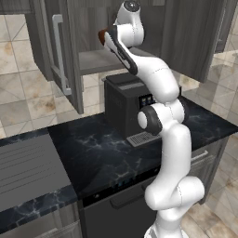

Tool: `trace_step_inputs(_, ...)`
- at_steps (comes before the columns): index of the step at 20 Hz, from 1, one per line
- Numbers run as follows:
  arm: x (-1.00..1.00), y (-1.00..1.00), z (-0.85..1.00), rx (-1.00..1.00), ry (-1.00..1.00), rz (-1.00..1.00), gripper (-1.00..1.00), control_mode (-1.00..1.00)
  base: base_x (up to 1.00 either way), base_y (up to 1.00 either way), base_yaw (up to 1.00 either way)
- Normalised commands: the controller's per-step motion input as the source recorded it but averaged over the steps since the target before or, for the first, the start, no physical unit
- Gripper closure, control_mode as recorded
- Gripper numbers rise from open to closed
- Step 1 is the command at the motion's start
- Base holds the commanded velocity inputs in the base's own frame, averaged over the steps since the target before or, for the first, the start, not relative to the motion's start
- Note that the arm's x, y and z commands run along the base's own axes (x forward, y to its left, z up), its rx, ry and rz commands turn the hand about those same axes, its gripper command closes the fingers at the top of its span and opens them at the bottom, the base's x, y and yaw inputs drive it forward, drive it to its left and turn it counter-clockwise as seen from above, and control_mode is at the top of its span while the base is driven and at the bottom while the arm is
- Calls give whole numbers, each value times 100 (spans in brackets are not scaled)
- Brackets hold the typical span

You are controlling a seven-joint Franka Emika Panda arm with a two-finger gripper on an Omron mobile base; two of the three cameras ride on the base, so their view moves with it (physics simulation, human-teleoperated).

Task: Move the bowls from the cabinet to the plates on the dining table.

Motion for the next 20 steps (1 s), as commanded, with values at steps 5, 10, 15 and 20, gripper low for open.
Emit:
trace_step_inputs(5, -31, -6, 0, 0, 0, 10, 100, -100, 0, 0, 0)
trace_step_inputs(10, -48, -3, -1, 0, 0, 11, 100, -100, 0, 0, 0)
trace_step_inputs(15, -69, -9, -1, 0, -2, 11, 100, -100, 0, 0, 0)
trace_step_inputs(20, -86, -20, 0, -5, -10, 11, 100, -100, 0, 0, 0)
